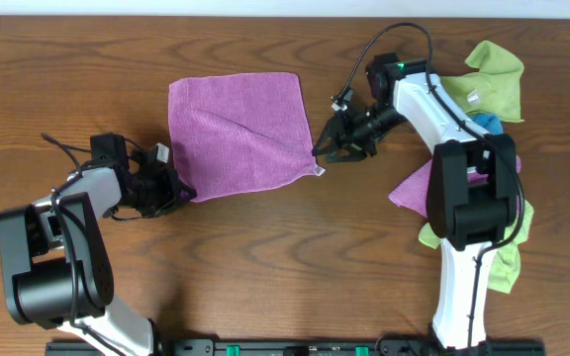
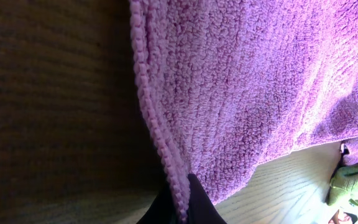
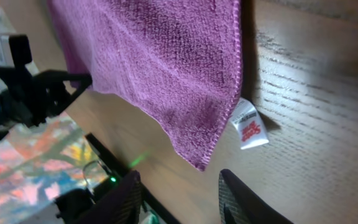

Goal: Fold the cloth
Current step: 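Grasp the bottom edge with both grippers and fold it up toward the top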

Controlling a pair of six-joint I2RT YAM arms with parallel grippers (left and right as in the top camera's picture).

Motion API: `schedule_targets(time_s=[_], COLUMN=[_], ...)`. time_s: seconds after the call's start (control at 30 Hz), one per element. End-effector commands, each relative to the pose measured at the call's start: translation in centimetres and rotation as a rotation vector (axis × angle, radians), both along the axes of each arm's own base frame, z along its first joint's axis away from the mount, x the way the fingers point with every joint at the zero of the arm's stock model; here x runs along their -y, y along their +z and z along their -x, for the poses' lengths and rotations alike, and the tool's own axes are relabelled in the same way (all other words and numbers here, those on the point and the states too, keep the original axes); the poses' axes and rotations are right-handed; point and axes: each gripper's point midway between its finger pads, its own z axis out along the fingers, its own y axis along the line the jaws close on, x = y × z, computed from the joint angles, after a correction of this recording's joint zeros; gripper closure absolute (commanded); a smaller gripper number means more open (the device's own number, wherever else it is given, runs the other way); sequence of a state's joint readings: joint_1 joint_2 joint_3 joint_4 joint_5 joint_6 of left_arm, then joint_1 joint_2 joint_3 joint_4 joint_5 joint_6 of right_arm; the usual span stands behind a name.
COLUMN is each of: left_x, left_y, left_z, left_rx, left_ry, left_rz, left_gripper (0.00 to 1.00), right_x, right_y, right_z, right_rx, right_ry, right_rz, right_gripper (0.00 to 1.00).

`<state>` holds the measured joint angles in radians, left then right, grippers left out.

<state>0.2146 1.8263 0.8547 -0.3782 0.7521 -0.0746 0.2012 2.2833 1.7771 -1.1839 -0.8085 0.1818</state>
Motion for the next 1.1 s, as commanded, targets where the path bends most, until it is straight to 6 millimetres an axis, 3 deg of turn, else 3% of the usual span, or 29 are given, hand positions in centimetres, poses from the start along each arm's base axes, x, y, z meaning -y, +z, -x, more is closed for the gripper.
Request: schedule_targets(time_s=[0.0,0.43,0.6,0.77,1.07], left_x=[-0.3,-0.2,-0.2,-0.2,-0.2], left_y=[-1.0,-1.0,-1.0,-1.0,-1.0], left_z=[0.8,1.0,1.0,0.9,0.9], left_rx=[-0.034,-0.043,-0.044,-0.043,-0.042], left_ry=[-0.001,-0.001,-0.001,-0.001,-0.001], left_rz=[-0.023,-0.021,-0.020,-0.021,-0.021], left_gripper=[0.94,0.94,0.94,0.94,0.94], right_x=[-1.1,-0.9,-1.3,-1.6,-2.0], right_y=[0.0,-2.6,-3.5,-3.8,-4.1], right_z=[0.7,1.3,1.3,0.8,1.0], right_rx=[-0.080,-0.136,-0.195,-0.179,-0.199], right_ry=[-0.053,-0.123,-0.136,-0.139,-0.133], right_rz=[0.030,0.264,0.195,0.173,0.144], right_gripper=[0.62,0.59,0.64,0.62,0.76])
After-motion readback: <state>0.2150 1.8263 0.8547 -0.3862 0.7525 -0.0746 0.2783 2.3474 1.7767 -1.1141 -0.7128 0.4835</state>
